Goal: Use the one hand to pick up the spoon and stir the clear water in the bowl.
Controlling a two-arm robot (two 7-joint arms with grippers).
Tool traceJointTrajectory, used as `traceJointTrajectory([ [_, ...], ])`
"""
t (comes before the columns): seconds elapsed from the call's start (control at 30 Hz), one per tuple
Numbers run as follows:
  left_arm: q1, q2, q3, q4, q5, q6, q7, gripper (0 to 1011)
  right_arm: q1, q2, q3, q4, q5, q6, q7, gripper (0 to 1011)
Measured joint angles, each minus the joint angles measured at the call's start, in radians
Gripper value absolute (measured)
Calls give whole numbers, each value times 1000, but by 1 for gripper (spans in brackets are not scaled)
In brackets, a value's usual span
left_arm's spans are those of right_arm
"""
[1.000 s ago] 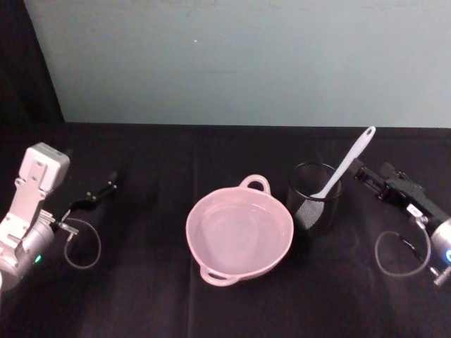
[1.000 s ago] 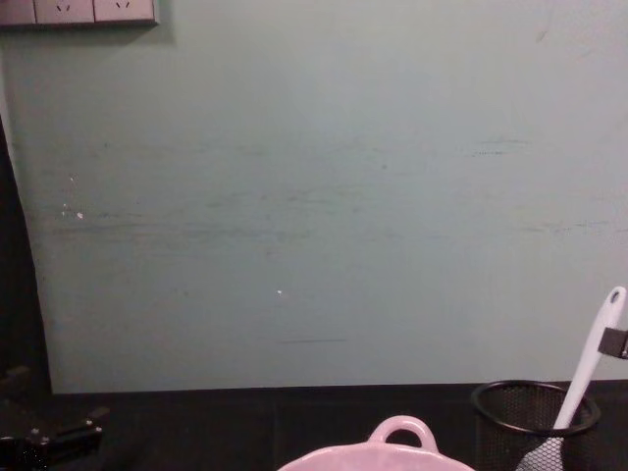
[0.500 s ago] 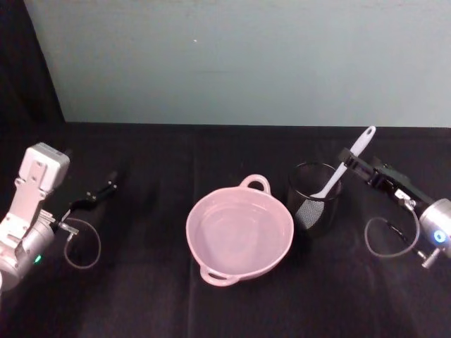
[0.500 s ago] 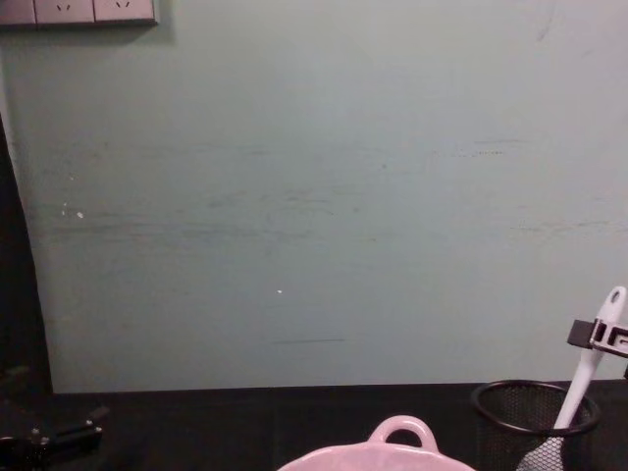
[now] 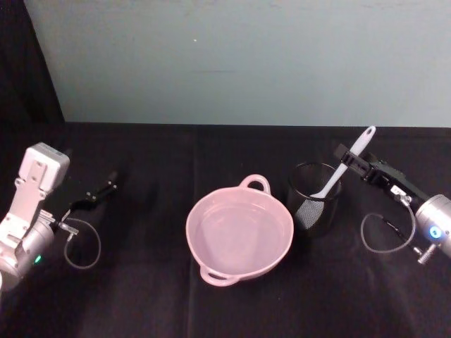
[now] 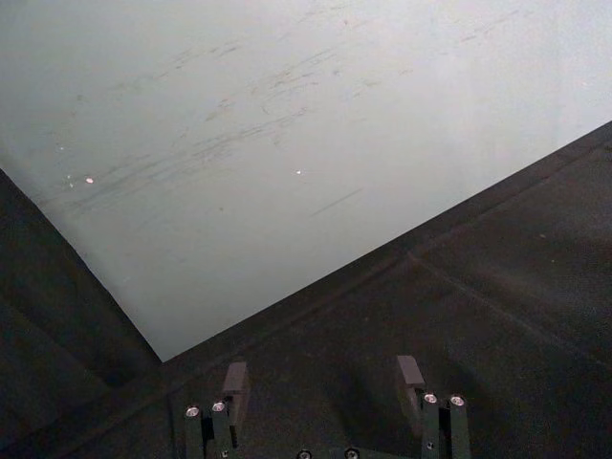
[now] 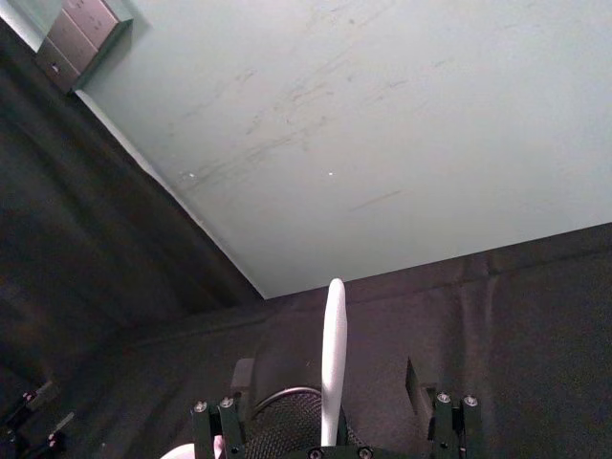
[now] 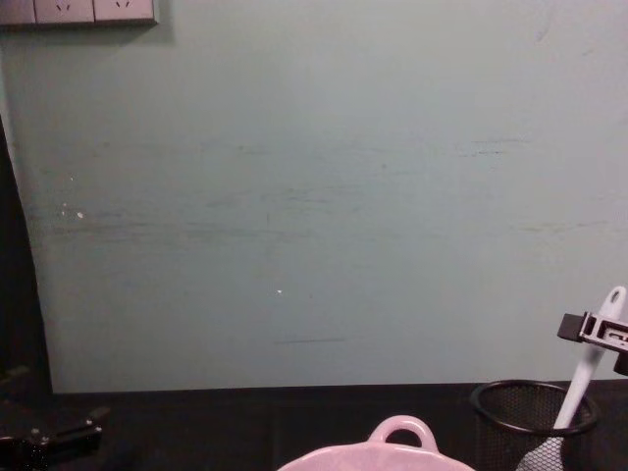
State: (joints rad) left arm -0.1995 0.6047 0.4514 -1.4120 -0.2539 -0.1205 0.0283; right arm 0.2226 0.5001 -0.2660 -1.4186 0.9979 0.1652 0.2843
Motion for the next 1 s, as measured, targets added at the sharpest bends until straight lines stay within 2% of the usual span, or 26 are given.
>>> traceJointTrajectory([
  [0.23,0,0,0,0,0,0,0,1005,-4,5,-5,1,7,-19,1,1003],
  [0.57,0,0,0,0,0,0,0,1005,-3,5,-5,1,7,-16,1,994],
  [0.87,0,0,0,0,0,0,0,1005,-3,5,-4,1,7,-14,1,786],
  [0.9,0,0,0,0,0,0,0,1005,-2,5,-4,1,7,-13,1,734],
  [0.97,0,0,0,0,0,0,0,1005,-2,5,-4,1,7,-13,1,691],
  [1.0,0,0,0,0,0,0,0,1005,-2,6,-4,1,7,-13,1,629],
])
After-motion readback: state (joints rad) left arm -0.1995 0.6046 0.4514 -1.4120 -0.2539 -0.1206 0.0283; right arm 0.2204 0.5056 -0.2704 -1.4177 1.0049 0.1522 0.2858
